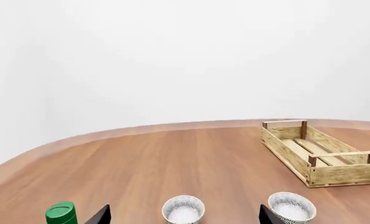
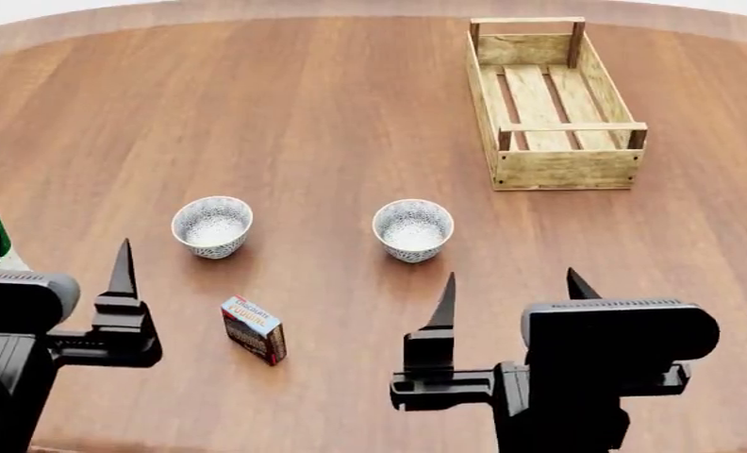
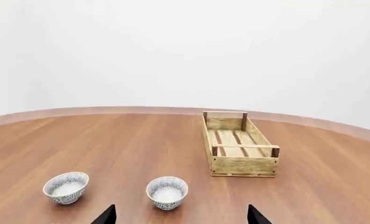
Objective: Stack the right bowl on the left bowl and place them in the tray.
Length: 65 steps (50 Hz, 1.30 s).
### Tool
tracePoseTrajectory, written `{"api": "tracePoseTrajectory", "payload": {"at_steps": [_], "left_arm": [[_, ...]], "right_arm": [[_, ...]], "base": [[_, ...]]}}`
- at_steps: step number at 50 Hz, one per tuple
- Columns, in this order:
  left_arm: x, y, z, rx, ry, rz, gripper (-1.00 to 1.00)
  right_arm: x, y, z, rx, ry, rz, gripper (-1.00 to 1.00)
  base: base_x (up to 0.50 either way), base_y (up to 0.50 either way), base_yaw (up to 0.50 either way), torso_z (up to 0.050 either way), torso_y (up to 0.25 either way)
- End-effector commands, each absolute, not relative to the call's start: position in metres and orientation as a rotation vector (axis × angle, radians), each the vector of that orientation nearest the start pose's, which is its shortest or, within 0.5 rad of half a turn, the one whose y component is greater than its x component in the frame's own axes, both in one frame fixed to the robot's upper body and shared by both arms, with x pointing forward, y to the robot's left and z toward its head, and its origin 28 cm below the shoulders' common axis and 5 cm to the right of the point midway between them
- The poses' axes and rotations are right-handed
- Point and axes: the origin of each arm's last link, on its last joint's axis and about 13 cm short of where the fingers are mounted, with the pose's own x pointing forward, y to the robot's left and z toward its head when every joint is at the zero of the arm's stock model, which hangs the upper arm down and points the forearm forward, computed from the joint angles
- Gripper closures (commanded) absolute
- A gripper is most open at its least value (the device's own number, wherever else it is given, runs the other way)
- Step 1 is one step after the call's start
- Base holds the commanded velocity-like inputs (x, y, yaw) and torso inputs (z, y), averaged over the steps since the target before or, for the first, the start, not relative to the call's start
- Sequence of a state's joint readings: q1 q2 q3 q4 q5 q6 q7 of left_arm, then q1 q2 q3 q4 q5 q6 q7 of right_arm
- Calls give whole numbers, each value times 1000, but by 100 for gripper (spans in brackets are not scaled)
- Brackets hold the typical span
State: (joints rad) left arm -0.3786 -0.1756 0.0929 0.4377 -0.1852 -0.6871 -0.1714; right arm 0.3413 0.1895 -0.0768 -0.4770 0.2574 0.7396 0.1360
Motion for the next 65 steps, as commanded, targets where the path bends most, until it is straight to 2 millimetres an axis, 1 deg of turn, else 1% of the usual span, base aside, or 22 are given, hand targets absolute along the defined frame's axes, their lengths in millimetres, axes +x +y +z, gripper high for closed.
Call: {"api": "tracePoseTrajectory", "payload": {"at_steps": [1, 9, 10, 14, 18, 28, 56, 58, 62, 65], "left_arm": [[264, 216, 222, 103, -259, 18, -100], [264, 216, 222, 104, -257, 17, -100], [264, 216, 222, 106, -257, 18, -100], [263, 216, 222, 106, -258, 18, -100], [264, 216, 222, 104, -258, 19, -100], [264, 217, 220, 103, -256, 22, -100], [265, 217, 220, 107, -255, 23, -100], [265, 217, 220, 107, -255, 23, -100], [265, 217, 221, 109, -255, 22, -100], [265, 217, 221, 109, -256, 23, -100]], "right_arm": [[255, -110, 225, -53, -221, 37, -100], [254, -110, 228, -61, -194, 38, -100], [253, -110, 227, -53, -210, 59, -100], [253, -109, 225, -57, -197, 47, -100], [254, -109, 228, -59, -195, 49, -100], [254, -107, 229, -68, -194, 54, -100], [255, -107, 223, -78, -187, 53, -100], [255, -108, 226, -78, -187, 52, -100], [255, -108, 224, -79, -188, 51, -100], [255, -108, 225, -78, -188, 54, -100]], "base": [[0, 0, 0, 0, 0], [0, 0, 0, 0, 0], [0, 0, 0, 0, 0], [500, 0, 0, 0, 0], [500, 0, 0, 0, 0], [500, 0, 0, 0, 0], [500, 0, 0, 0, 1], [500, 0, 0, 0, 5], [500, 0, 0, 0, 0], [500, 0, 0, 0, 0]]}}
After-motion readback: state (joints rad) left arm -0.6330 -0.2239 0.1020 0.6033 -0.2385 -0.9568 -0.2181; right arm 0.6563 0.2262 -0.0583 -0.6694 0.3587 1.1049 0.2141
